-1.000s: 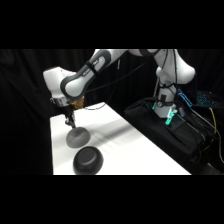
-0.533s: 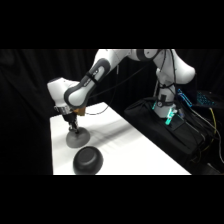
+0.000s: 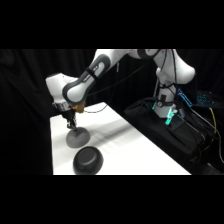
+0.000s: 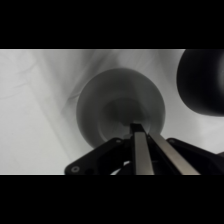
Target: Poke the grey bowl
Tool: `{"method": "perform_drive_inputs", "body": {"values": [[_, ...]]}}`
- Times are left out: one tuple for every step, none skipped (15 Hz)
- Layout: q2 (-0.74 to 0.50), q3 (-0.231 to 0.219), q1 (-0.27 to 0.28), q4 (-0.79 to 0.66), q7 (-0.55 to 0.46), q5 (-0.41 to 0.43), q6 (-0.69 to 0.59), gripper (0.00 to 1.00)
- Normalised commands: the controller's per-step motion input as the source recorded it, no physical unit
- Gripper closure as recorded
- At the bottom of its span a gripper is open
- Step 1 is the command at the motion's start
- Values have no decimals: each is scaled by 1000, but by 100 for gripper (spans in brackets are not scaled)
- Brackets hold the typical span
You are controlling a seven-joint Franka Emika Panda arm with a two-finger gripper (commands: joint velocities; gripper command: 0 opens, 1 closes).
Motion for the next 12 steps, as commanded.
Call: {"method": "perform_drive_inputs", "body": {"values": [[-548,-39,37,-334,-7,1,-176,97],[-532,-55,54,-320,29,-17,-207,73],[-515,-64,67,-310,50,-32,-217,71],[-494,-86,89,-301,91,-65,-243,68],[-464,-86,92,-294,99,-75,-228,58],[-437,-99,109,-273,137,-110,-280,45],[-418,-101,115,-279,147,-128,-232,35],[-407,-96,115,-292,148,-134,-172,24],[-394,-93,114,-292,158,-137,-152,11],[-374,-89,111,-283,155,-140,-131,0],[-379,-85,119,-295,174,-140,-108,0],[-373,-76,115,-301,160,-132,-78,0]]}}
